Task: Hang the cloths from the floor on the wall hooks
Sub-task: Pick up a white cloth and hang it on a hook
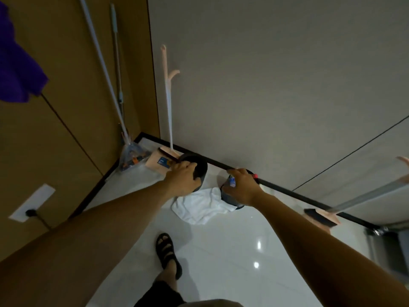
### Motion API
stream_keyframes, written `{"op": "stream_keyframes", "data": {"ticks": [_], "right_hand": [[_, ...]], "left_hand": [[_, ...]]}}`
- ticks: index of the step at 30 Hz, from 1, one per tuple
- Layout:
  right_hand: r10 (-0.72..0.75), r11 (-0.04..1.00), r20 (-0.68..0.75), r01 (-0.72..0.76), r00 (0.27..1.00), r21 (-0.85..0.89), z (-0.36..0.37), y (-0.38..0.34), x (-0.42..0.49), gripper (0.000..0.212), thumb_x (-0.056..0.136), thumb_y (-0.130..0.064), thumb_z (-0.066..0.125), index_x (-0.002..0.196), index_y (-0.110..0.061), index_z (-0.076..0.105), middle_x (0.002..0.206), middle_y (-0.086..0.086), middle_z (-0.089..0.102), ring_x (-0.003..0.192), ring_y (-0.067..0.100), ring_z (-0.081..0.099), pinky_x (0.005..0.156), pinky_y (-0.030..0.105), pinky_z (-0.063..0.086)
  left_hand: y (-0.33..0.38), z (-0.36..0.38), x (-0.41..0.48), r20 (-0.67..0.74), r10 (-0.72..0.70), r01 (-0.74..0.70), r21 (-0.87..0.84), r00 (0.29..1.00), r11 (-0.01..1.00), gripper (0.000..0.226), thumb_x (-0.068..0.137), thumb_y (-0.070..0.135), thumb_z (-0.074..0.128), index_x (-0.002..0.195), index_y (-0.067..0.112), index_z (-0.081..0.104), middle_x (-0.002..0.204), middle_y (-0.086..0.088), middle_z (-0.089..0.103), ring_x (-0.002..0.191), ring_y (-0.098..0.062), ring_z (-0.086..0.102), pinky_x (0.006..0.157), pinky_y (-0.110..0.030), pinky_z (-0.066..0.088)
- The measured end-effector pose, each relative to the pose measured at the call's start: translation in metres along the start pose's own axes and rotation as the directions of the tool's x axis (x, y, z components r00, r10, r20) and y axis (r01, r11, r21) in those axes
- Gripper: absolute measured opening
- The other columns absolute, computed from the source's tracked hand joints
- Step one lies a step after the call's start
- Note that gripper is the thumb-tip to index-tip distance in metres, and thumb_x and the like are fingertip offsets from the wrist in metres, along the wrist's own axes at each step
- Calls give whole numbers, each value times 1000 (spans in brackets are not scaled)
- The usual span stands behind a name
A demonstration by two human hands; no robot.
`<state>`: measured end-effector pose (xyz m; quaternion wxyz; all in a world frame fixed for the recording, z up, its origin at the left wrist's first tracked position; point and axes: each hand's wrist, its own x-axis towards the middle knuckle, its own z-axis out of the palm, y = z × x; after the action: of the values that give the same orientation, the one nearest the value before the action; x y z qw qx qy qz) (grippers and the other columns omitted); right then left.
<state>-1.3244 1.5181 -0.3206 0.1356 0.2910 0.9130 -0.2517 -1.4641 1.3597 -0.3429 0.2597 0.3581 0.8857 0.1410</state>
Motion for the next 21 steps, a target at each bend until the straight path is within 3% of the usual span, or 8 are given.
{"op": "stream_keyframes", "data": {"ticks": [5, 10, 18, 21], "right_hand": [[84, 996, 171, -90, 982, 26, 38, 30, 98, 62, 87, -41, 63, 141, -20, 41, 146, 11, 39, 127, 33, 46, 104, 46, 43], [127, 986, 252, -150, 959, 76, 114, 72, 187, 61, 90, -39, 61, 144, -22, 38, 151, 7, 35, 136, 28, 38, 109, 40, 37], [194, 976, 410, -218, 891, 11, 326, 200, 335, 65, 89, -30, 60, 147, -25, 32, 150, 7, 32, 135, 28, 36, 103, 39, 40], [229, 973, 416, -211, 880, -89, 405, 252, 375, 76, 86, -22, 63, 149, -29, 23, 155, 8, 20, 140, 30, 24, 102, 43, 41]], "left_hand": [[-29, 37, 91, 152, -79, 88, -56, 985, 995, 61, 93, 42, 49, 146, 18, 30, 154, -7, 27, 138, -32, 27, 108, -48, 32], [-72, 115, 169, 282, -176, 200, -61, 943, 978, 66, 94, 45, 47, 150, 18, 24, 156, -8, 25, 141, -31, 27, 112, -47, 30], [-142, 333, 295, 392, -285, 350, -103, 875, 931, 59, 95, 40, 45, 148, 19, 28, 150, -7, 34, 136, -26, 33, 107, -42, 36], [-174, 414, 328, 409, -286, 355, -102, 867, 929, 58, 96, 38, 45, 147, 16, 29, 149, -9, 34, 135, -28, 33, 107, -44, 36]]}}
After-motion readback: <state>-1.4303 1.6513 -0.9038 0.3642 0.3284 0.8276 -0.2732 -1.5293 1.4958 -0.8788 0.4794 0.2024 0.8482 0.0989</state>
